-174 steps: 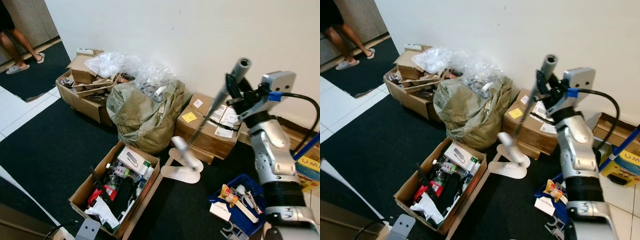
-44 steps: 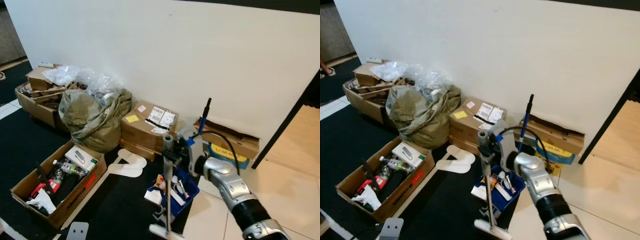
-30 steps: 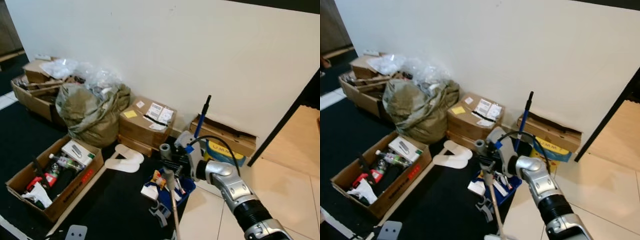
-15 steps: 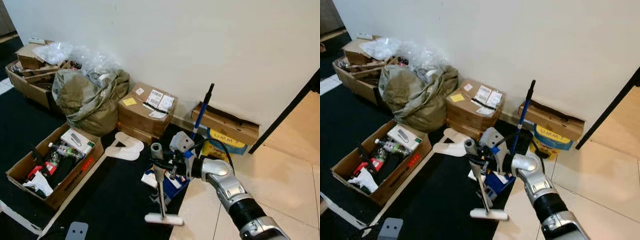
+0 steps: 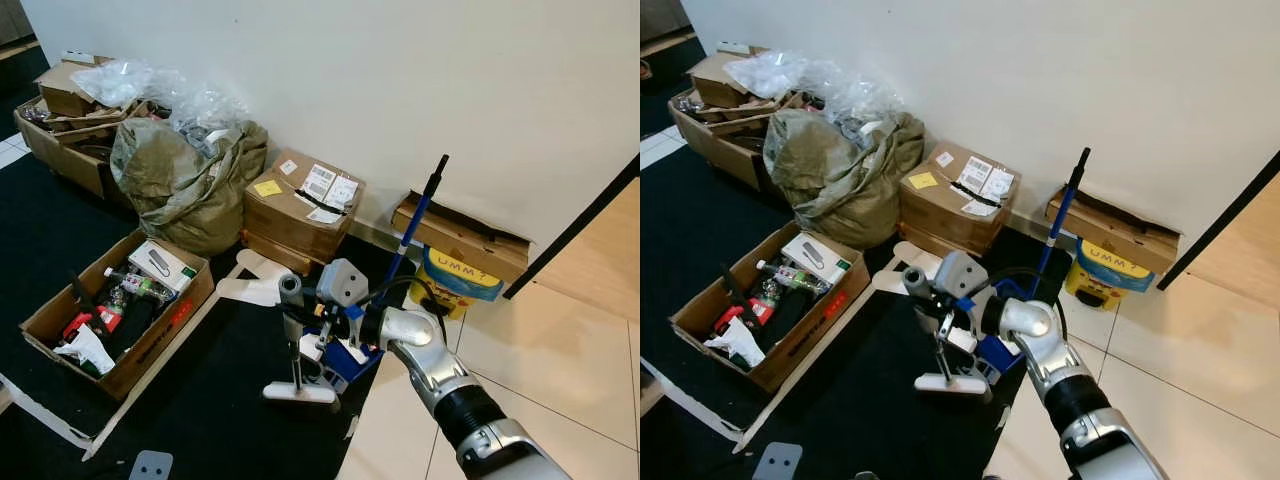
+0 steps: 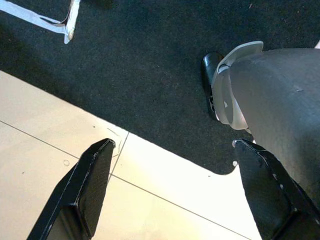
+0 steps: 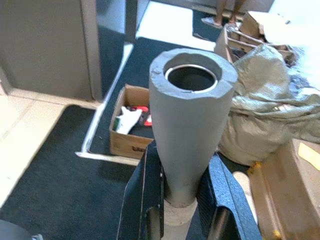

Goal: Sweep floor

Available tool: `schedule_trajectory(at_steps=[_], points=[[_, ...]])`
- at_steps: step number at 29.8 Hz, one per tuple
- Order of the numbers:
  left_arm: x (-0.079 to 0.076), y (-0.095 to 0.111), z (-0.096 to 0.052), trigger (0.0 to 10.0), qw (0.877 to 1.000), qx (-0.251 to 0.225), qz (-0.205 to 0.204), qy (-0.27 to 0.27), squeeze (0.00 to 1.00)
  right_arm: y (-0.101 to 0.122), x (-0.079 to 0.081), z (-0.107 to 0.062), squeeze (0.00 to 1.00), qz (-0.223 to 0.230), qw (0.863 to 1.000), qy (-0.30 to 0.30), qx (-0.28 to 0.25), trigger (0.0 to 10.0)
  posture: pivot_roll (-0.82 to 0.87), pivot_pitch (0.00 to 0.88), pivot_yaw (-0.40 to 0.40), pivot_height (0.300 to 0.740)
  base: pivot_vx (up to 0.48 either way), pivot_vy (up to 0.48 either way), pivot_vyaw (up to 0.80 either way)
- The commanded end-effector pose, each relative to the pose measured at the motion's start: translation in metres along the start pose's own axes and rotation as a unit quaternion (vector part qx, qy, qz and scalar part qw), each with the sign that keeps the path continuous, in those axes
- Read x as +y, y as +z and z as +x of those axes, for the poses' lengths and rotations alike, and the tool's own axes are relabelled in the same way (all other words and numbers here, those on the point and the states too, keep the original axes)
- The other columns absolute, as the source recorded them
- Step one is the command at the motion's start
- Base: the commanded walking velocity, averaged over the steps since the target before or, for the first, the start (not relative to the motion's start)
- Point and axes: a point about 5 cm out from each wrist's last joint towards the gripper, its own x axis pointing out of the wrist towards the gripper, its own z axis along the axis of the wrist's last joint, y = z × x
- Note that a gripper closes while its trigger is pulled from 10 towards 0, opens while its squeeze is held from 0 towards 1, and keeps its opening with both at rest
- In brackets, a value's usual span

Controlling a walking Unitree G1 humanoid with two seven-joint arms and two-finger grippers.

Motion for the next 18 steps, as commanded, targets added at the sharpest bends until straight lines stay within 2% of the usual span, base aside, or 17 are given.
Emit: schedule_trajectory(at_steps=[1, 9, 12, 14, 16, 18], points=[[0.002, -0.01, -0.003, 10.0, 1.0, 0.012, 0.005, 0.002, 0.0, 0.009, -0.004, 0.005, 0.0, -0.054, 0.998, -0.007, -0.008, 10.0, 0.02, 0.163, -0.089, 0.74, 0.0, 0.0, 0.0], [0.002, -0.01, -0.003, 10.0, 1.0, 0.011, 0.001, 0.002, 0.0, 0.02, -0.014, 0.009, 0.0, -0.092, 0.994, -0.049, -0.024, 10.0, 0.02, 0.165, -0.091, 0.74, 0.0, 0.0, 0.0], [0.002, -0.01, -0.003, 10.0, 1.0, 0.01, 0.0, 0.003, 0.0, 0.029, -0.022, 0.01, 0.0, -0.118, 0.989, -0.081, -0.044, 10.0, 0.03, 0.164, -0.092, 0.74, 0.0, 0.0, 0.0], [0.002, -0.01, -0.003, 10.0, 1.0, 0.01, 0.0, 0.003, 0.0, 0.029, -0.022, 0.01, 0.0, -0.118, 0.989, -0.081, -0.044, 10.0, 0.03, 0.164, -0.092, 0.74, 0.0, 0.0, 0.0], [0.001, -0.01, -0.003, 10.0, 1.0, 0.009, -0.001, 0.004, 0.0, 0.037, -0.033, 0.009, 0.0, -0.146, 0.982, -0.111, -0.054, 10.0, 0.03, 0.163, -0.094, 0.74, 0.0, 0.0, 0.0], [0.001, -0.01, -0.003, 10.0, 1.0, 0.009, -0.001, 0.004, 0.0, 0.037, -0.033, 0.009, 0.0, -0.146, 0.982, -0.111, -0.054, 10.0, 0.03, 0.163, -0.094, 0.74, 0.0, 0.0, 0.0]])
